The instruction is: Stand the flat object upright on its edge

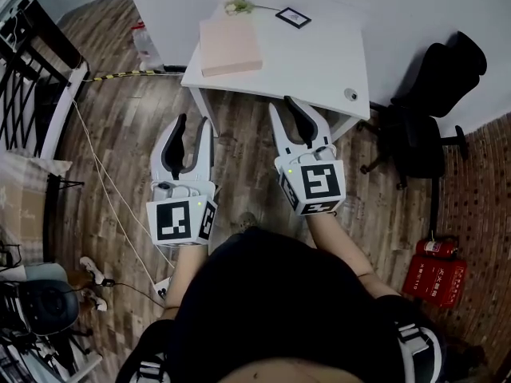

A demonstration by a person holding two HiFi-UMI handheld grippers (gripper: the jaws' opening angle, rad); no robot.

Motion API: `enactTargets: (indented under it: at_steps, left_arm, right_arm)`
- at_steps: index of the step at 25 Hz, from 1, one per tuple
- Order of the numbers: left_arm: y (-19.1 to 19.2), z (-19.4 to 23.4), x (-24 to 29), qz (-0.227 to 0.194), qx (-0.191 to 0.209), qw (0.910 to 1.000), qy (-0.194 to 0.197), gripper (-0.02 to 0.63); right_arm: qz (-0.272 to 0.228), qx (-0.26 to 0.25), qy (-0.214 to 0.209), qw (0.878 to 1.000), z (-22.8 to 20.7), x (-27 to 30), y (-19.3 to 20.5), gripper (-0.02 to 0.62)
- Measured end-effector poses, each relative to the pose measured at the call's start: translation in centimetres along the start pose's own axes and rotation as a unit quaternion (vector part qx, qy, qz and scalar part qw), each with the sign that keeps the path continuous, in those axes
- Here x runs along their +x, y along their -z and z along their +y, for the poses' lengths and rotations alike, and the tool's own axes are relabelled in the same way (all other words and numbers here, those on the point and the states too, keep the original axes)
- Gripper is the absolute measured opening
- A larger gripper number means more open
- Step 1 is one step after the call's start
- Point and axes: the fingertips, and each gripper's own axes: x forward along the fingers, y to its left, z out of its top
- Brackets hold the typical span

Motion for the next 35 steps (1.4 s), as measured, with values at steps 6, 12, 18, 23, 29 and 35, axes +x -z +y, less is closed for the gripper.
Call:
enactTargets:
  at_steps: [6,12,18,23,29,35]
  left_arm:
    - [0.9,2.1,2.1,0.001,-0.004,1.0000,0.009,0.150]
    - [1.6,3.3,3.0,0.006,-0.014,0.9998,0.015,0.150]
    - [2.0,4.5,4.2,0.008,-0.022,0.9996,0.017,0.150]
    - [2.3,5.3,5.2,0.008,-0.024,0.9996,0.015,0.150]
    - [2.8,6.8,6.8,0.000,-0.022,0.9997,0.009,0.150]
    - [3.6,8.1,10.1,-0.006,-0.018,0.9998,0.003,0.150]
  right_arm:
    - [0.004,-0.001,0.000,1.000,0.5,3.3,0.5,0.086]
    - [0.014,-0.003,0.005,1.000,0.6,4.8,1.0,0.084]
    - [0.018,-0.004,0.007,1.000,0.5,6.4,0.9,0.084]
    - [0.018,-0.005,0.003,1.000,0.4,7.9,1.0,0.084]
    - [0.005,-0.010,0.000,1.000,0.1,10.4,0.9,0.084]
    - [0.001,-0.009,-0.003,1.000,-1.4,13.8,1.7,0.084]
